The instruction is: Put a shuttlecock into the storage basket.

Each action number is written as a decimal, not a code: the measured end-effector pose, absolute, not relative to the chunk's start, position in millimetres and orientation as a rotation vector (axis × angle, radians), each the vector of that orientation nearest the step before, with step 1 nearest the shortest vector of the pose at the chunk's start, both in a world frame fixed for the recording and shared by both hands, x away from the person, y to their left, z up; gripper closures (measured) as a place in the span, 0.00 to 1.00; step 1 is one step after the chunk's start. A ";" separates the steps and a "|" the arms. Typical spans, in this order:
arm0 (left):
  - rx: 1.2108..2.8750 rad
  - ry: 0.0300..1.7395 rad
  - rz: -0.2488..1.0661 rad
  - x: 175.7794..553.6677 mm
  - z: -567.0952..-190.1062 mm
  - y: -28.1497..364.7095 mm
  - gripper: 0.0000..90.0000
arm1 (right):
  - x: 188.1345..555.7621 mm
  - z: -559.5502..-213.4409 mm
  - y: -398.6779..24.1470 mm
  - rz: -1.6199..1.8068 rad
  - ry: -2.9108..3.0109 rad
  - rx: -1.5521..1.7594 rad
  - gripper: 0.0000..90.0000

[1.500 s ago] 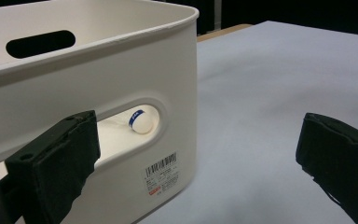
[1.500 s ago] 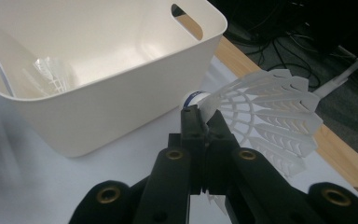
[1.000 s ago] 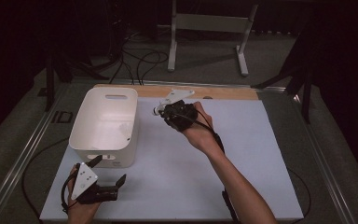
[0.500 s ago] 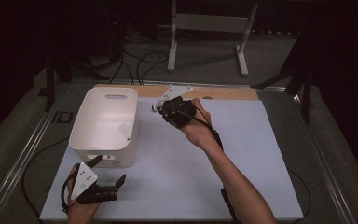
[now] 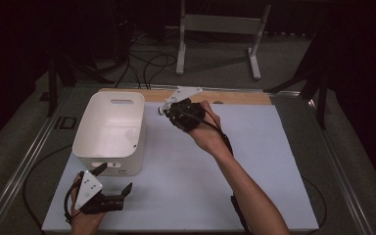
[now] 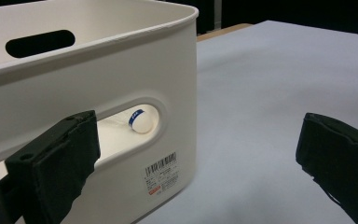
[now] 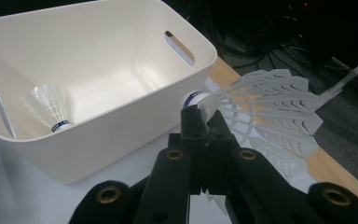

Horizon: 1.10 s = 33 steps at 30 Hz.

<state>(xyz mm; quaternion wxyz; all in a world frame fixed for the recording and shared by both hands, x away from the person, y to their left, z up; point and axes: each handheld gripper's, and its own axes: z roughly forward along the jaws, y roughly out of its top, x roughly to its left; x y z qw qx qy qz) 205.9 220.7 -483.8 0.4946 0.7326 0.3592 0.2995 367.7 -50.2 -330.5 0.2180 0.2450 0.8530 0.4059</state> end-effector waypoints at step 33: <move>1.778 0.867 0.724 206.0 -484.4 219.2 0.00 | 364.6 -324.3 -30.8 1.160 2.371 0.570 0.99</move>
